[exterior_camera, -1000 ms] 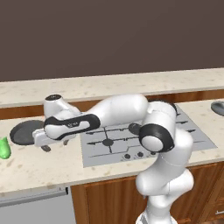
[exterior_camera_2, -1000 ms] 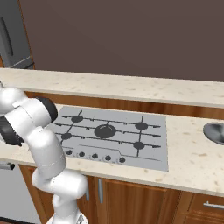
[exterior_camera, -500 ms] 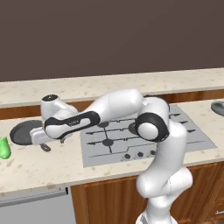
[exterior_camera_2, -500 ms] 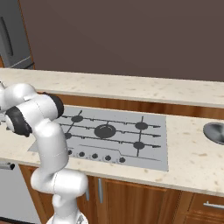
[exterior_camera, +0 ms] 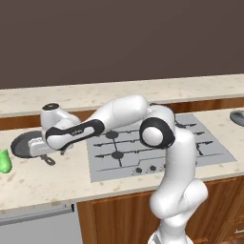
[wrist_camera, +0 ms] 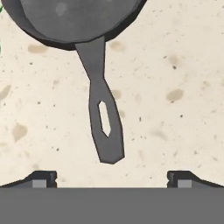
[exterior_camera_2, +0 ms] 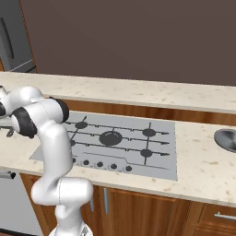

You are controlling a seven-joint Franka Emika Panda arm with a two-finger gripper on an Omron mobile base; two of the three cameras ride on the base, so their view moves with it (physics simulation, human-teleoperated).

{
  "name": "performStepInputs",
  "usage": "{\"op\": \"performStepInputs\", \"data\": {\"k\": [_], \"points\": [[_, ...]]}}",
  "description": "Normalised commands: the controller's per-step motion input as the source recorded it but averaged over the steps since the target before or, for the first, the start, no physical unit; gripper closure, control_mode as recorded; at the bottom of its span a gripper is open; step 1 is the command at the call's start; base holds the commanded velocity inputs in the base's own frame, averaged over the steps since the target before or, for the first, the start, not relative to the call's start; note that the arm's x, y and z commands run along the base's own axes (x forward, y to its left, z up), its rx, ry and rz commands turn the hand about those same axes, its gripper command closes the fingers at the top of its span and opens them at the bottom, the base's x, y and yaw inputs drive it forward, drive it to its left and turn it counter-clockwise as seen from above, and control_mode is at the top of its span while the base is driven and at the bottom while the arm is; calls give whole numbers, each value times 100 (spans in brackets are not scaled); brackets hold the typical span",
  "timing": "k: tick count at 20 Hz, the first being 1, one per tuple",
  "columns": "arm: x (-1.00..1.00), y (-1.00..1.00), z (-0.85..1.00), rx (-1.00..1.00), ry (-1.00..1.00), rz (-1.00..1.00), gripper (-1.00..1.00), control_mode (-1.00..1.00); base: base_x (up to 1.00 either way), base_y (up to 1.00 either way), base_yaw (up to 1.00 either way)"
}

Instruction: Place both pans onto different burners. Then place the corn and the fish on different pans.

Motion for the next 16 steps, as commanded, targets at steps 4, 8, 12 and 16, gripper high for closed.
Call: {"op": "performStepInputs", "data": {"k": [4,8,12,16], "points": [[18,15,-25,5,-1,0,-100,-100,0,0,0],[26,1,-16,5,-3,0,-100,-100,0,0,0],[25,1,-21,2,-5,0,-100,-100,0,0,0],[18,12,-30,0,-3,0,-100,-100,0,0,0]]}}
